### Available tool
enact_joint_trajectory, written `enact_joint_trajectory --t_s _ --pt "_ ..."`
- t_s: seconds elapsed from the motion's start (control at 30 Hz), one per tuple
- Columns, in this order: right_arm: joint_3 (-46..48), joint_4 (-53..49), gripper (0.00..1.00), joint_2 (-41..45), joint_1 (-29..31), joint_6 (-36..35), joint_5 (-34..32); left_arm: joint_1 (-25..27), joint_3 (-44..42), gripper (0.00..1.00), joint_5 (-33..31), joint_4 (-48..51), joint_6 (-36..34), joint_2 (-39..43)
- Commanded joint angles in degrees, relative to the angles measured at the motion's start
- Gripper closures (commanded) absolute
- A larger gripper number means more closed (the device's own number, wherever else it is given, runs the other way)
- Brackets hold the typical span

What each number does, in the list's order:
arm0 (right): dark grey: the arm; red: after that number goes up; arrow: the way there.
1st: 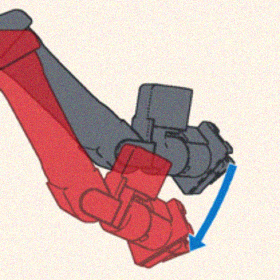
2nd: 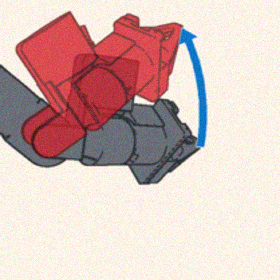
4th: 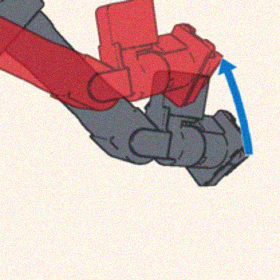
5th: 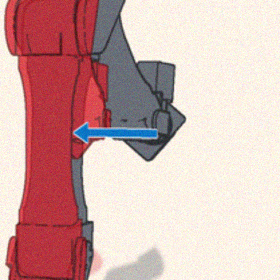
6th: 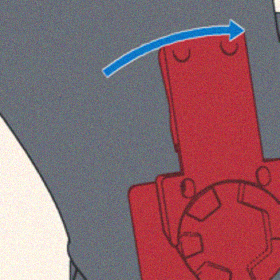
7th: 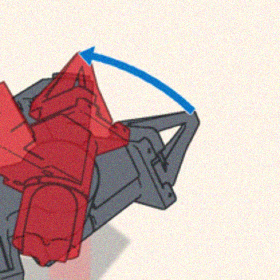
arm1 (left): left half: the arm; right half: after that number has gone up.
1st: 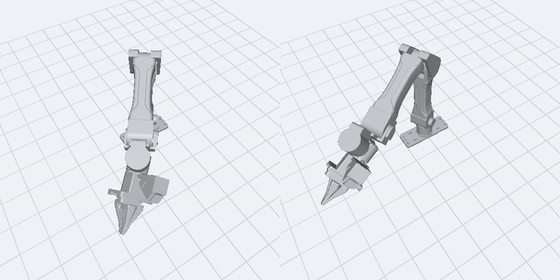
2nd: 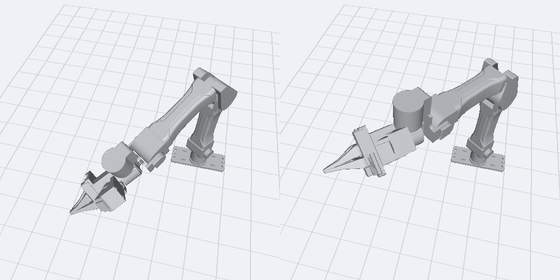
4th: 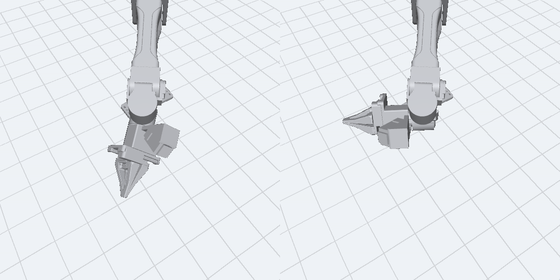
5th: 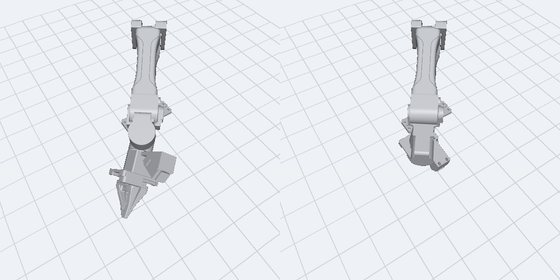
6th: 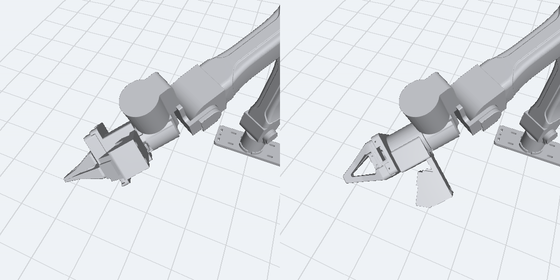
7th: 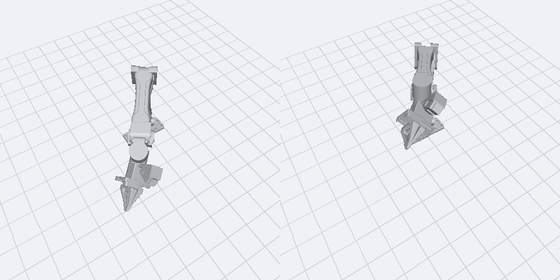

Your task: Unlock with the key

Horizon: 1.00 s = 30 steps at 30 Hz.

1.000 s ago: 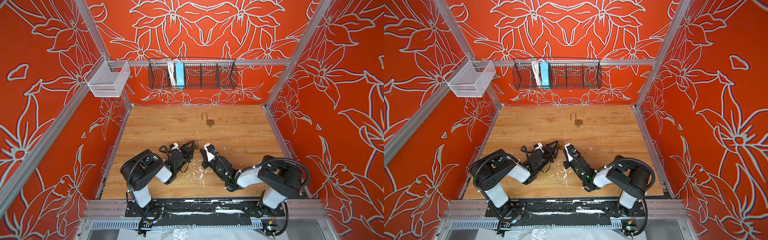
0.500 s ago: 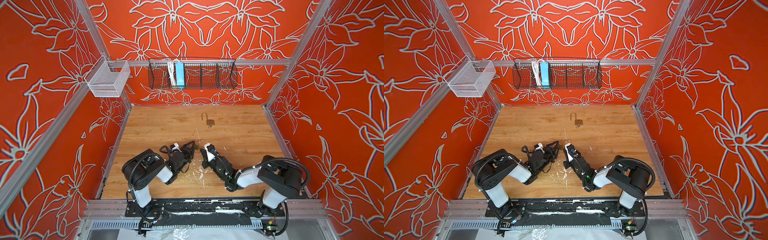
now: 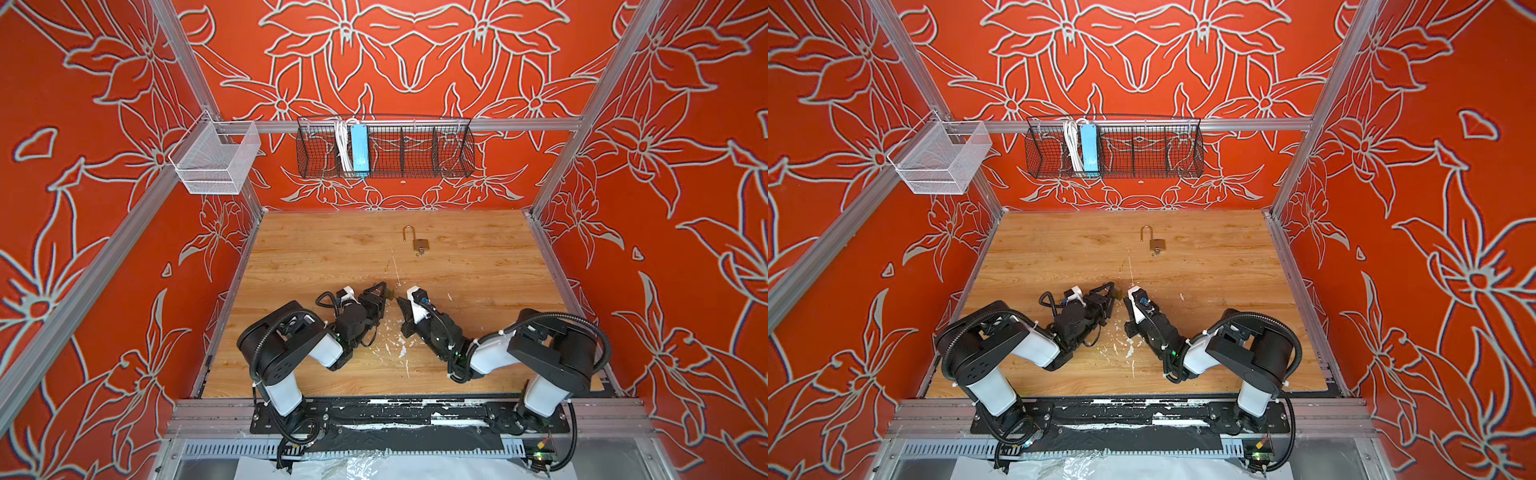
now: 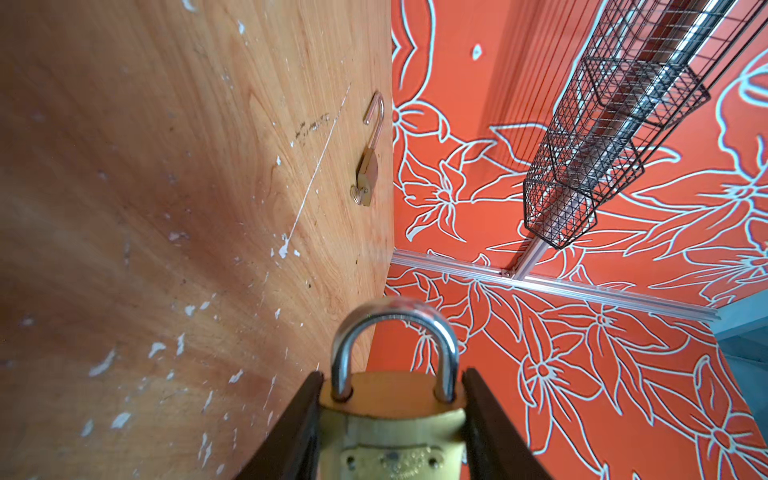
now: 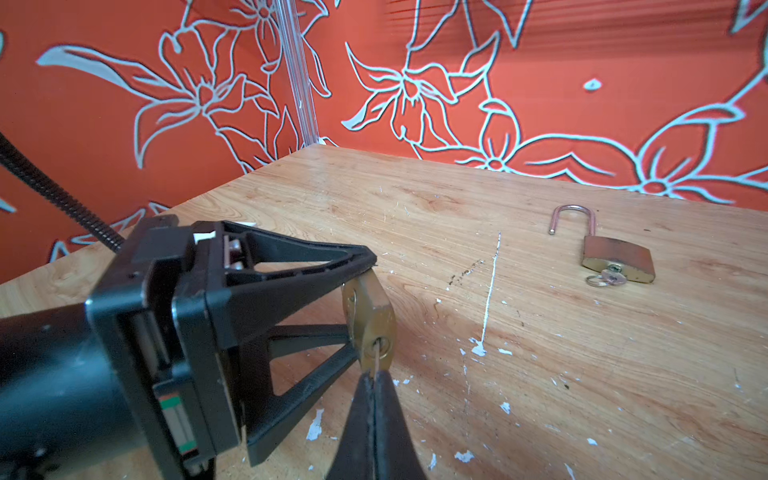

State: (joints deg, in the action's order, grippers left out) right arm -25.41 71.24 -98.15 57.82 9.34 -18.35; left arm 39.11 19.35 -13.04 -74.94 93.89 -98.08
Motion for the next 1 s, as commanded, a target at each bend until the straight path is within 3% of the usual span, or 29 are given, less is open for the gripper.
enact_joint_trajectory --t_s 0.0,0.47,0.7,0.97 --pt "-2.1 0.5 1.0 -1.1 0.5 0.2 2.8 3.3 0.4 1.0 7.0 -6.3 -0.9 2.1" --pt "-0.4 -3.8 1.0 6.4 0.4 -1.5 -0.5 3.3 2.4 1.0 9.7 -6.3 0.2 -1.8" --pt "-3.7 -5.6 1.0 1.8 0.7 0.5 7.4 3.3 0.6 1.0 6.5 -6.3 -0.2 0.6" --pt "-3.9 -3.3 1.0 -1.1 0.9 1.6 6.5 3.2 -0.2 1.0 5.4 -6.4 1.4 1.4"
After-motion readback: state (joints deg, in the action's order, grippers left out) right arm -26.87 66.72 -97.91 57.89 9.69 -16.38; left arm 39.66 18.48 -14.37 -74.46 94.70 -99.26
